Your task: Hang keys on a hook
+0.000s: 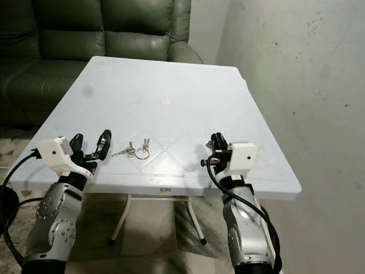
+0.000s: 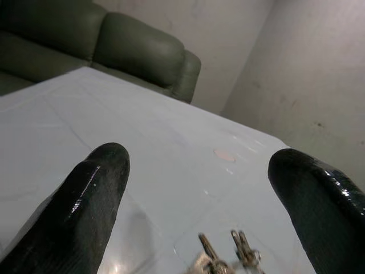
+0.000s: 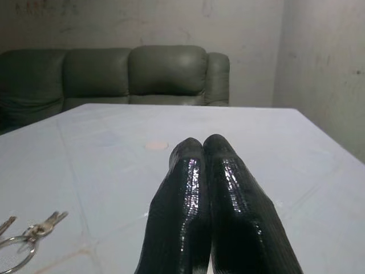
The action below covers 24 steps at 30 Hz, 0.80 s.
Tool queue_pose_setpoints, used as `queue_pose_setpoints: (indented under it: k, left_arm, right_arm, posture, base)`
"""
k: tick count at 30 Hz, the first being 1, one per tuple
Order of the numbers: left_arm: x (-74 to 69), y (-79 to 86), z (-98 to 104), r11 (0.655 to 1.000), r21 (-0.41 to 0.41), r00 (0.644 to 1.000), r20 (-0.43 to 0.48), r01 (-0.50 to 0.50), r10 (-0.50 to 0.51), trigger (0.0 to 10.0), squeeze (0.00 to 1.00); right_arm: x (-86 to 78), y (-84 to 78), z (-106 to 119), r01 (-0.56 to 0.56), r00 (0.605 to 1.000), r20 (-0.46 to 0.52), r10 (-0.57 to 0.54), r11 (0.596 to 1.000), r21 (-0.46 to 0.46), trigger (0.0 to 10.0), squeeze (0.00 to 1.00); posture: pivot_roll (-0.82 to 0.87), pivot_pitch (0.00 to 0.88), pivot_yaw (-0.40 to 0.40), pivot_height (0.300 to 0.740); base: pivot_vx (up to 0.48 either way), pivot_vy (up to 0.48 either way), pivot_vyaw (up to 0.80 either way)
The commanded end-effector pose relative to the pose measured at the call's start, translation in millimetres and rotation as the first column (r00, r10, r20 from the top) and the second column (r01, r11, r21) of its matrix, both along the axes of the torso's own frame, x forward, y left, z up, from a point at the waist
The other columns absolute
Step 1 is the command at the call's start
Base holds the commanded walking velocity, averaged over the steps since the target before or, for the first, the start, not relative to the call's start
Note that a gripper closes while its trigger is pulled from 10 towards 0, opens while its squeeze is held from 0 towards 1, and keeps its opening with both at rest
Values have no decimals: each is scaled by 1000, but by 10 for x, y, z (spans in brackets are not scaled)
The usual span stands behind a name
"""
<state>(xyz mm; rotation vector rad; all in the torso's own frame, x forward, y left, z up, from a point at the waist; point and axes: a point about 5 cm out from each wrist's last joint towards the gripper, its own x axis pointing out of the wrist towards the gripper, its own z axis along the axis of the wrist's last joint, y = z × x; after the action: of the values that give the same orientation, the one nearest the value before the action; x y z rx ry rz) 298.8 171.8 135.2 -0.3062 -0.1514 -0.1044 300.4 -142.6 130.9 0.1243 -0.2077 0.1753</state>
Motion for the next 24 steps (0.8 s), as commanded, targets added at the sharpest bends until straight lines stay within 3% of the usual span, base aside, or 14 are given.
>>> queue_pose_setpoints:
  k: [1,6,24]
  left_arm:
    - [33,16,2,1000,9,1000,-4,-5,5,10000,0]
    - [19,66,-13,1000,1,1000,-10,-25,25,10000,0]
    - [72,56,-13,1000,12,999,-19,-27,27,10000,0]
  right_arm:
    - [34,-54,-4,22,1000,-17,-23,999,-23,10000,0]
    - [37,-48,-38,17,999,-51,-18,1000,-25,10000,0]
    - [57,3,-89,-1,996,-93,-2,1000,-27,10000,0]
  posture:
    - [27,0,-73,740]
    - [26,0,-72,740]
    - [36,0,-71,740]
  base:
    - [0,0,0]
    - [0,0,-96]
    - [0,0,-676]
